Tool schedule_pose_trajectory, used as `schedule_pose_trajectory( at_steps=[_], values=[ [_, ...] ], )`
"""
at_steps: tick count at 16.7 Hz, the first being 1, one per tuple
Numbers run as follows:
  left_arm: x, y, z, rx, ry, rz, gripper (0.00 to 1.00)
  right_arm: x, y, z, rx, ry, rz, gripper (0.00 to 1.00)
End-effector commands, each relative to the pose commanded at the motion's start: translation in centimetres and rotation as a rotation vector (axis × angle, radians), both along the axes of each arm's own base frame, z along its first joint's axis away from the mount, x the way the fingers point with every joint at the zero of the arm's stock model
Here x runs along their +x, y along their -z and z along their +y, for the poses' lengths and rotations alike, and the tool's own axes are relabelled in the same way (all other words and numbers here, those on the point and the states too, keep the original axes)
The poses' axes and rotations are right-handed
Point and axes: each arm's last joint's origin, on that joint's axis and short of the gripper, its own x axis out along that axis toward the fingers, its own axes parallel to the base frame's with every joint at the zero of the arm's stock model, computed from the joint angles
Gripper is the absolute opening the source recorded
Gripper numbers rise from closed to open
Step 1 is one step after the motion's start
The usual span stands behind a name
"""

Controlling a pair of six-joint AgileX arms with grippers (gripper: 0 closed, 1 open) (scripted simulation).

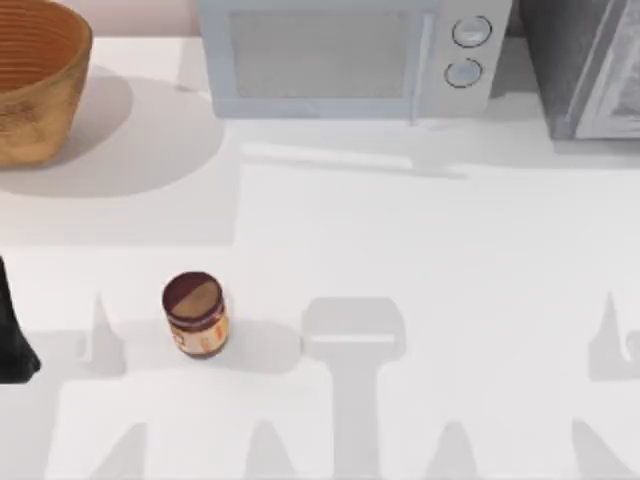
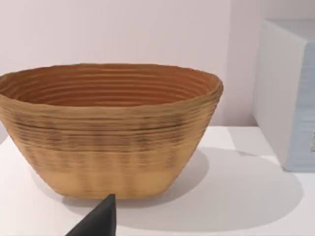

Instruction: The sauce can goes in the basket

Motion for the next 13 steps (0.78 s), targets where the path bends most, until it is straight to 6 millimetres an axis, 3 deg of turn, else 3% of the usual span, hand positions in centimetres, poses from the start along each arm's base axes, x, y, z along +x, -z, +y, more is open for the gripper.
schedule_pose_trajectory(
  at_steps=[7,13],
  values=[
    [0.6,-0.4,-0.4,0.138,0.131,0.135,1.00,0.0,0.0,0.0,0.000,0.000,0.000,1.00],
    [3.1,-0.6,-1.1,0.435,0.544,0.461,1.00,0.0,0.0,0.0,0.000,0.000,0.000,1.00]
  ],
)
